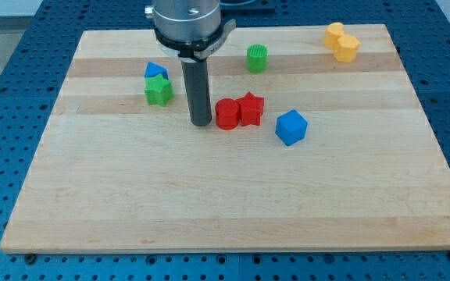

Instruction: Push the green star towards the bottom center

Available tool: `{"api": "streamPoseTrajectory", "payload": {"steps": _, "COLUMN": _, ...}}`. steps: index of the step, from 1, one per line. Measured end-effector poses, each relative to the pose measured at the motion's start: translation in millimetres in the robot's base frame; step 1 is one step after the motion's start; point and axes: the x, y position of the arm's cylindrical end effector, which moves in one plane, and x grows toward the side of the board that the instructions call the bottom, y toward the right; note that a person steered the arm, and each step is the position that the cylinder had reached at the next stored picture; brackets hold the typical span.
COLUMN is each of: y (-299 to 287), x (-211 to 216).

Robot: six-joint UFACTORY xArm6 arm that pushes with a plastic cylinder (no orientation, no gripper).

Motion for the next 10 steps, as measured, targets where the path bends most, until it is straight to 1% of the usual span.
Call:
{"api": "streamPoseTrajectory", "payload": {"steps": 2, "y": -1.5, "x": -30.9}}
{"api": "streamPoseTrajectory", "payload": {"steps": 4, "y": -1.5, "x": -79.9}}
{"api": "streamPoseTrajectory", "payload": {"steps": 5, "y": -10.6, "x": -98.9}}
{"api": "streamPoseTrajectory", "payload": {"steps": 8, "y": -95.4, "x": -100.9}}
{"api": "streamPoseTrajectory", "payload": {"steps": 9, "y": -96.2, "x": -100.9}}
{"api": "streamPoseTrajectory", "payload": {"steps": 10, "y": -85.2, "x": -91.3}}
